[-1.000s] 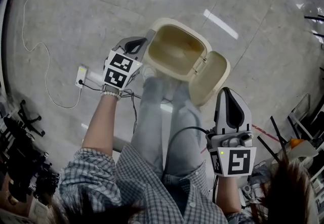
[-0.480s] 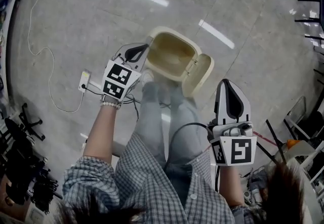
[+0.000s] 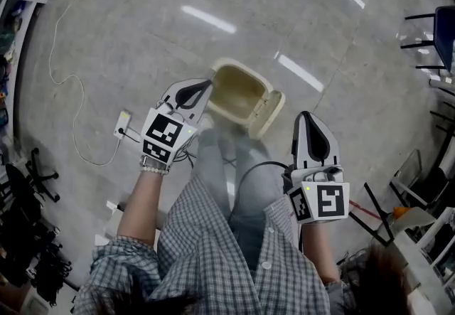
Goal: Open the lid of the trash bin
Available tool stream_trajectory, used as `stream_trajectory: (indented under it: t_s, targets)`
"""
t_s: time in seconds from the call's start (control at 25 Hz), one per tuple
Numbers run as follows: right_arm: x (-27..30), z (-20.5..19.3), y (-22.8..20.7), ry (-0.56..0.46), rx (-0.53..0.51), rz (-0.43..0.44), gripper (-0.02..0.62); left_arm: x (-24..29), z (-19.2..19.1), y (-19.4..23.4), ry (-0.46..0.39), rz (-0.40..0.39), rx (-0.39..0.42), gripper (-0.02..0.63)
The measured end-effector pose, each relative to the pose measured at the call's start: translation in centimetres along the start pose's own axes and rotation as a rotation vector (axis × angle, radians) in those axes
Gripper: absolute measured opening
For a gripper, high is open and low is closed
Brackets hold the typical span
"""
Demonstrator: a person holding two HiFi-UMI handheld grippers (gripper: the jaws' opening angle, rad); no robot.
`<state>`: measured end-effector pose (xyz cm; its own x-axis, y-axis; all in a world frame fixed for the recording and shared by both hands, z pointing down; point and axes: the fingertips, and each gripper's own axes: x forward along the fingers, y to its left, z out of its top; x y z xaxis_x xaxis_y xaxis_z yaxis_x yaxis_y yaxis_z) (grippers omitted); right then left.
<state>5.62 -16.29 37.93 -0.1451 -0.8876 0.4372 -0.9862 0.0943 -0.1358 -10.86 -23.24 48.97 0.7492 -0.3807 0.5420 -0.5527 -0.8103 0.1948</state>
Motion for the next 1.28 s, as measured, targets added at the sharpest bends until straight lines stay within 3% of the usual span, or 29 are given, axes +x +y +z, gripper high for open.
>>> stream_trajectory:
  t_s: [0.4,0.64,1.28]
  targets:
    - [-0.6,4.8,1.5,-0.044,-0.061,0.082,0.017,-7.4,6.0,-0.6,-0.129,0.106,-0.045,0.005]
    - [-1.3,7.4,3.4,-0.076,-0.086,0.145,0.017,-11.7,9.1,-1.5,-0.191,0.152,-0.029,0.005]
    - [-1.5,12.1,4.4,-0.151,-0.129,0.175,0.017,-14.8,13.9,-3.2,-0.291,0.167,0.013,0.005]
